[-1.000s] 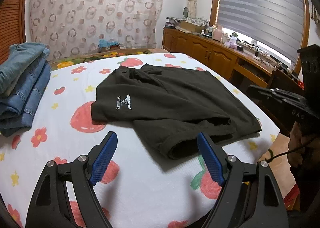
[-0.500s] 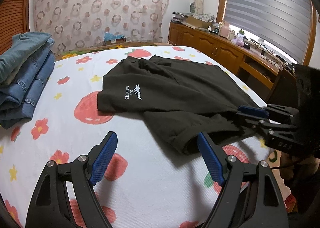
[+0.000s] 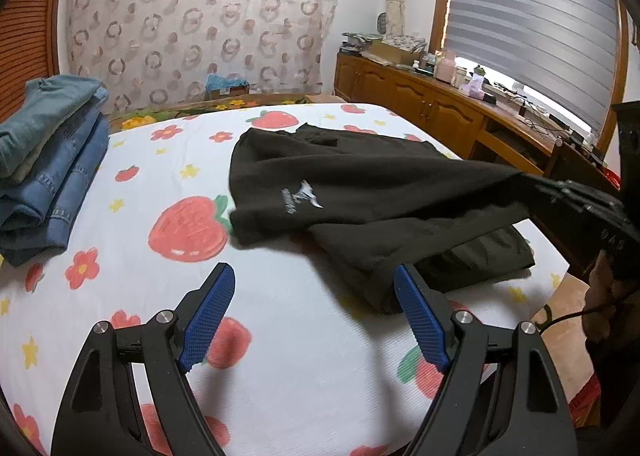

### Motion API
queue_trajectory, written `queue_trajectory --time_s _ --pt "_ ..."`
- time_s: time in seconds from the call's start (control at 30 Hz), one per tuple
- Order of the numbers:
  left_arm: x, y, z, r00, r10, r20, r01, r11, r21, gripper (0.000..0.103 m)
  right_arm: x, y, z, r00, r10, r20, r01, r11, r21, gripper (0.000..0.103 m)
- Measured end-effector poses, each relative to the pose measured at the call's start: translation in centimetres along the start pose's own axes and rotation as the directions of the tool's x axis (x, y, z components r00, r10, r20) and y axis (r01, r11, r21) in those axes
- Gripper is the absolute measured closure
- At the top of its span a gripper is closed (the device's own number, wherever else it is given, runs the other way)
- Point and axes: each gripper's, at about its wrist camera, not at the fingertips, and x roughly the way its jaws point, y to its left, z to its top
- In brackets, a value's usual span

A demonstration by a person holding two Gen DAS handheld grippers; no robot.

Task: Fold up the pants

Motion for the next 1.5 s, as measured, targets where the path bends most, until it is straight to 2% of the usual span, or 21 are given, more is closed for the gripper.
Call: queue_trajectory --time_s 0.2,0.43,0.77,1.07,1.17,1.23,1.3,1.5 --pt "0.1 -0.9 1.1 1.0 -0.022 0.008 0.022 1.0 0.018 0.02 -2.4 -0.6 -0.8 0.999 -0.043 0.006 0.043 0.999 -0.001 0.102" --pt "1.2 -2.7 2.4 0.999 -0.035 -0.004 0.035 0.997 0.068 0.02 -2.0 0.3 -1.9 0.997 -0.075 -0.028 0.075 0.997 0.029 0.102" --pt "3.5 -3.6 0.9 0.996 -0.006 -0.083 0.014 0.995 0.101 0.02 -0.6 0.5 -2.6 0.989 -0.086 -0.121 0.096 0.992 0.081 0.102" --pt "4.3 -3.2 0.0 0.994 -0.011 -0.113 0.021 0.996 0.082 0.02 -0.7 0.1 -2.0 0.984 -0.096 -0.149 0.11 0.99 0.088 0.102" --pt "4.4 -3.0 -0.1 0.993 -0.024 -0.112 0.032 0.997 0.067 0.02 -0.5 0.2 -1.7 0.98 -0.116 -0.162 0.131 0.988 0.086 0.093" --pt "4.3 -2.9 -0.2 0.993 -0.03 -0.11 0.037 0.998 0.057 0.02 -0.6 0.0 -1.3 0.977 -0.145 -0.158 0.161 0.983 0.092 0.078" --pt "4.1 -2.8 -0.3 0.994 -0.033 -0.104 0.038 0.998 0.05 0.02 -1.2 -0.1 -1.0 0.98 -0.146 -0.138 0.161 0.981 0.106 0.071" --pt "2.8 -2.4 0.0 0.998 -0.027 -0.065 0.03 0.999 0.046 0.02 -1.9 0.4 -0.5 0.978 -0.169 -0.126 0.18 0.98 0.082 0.071"
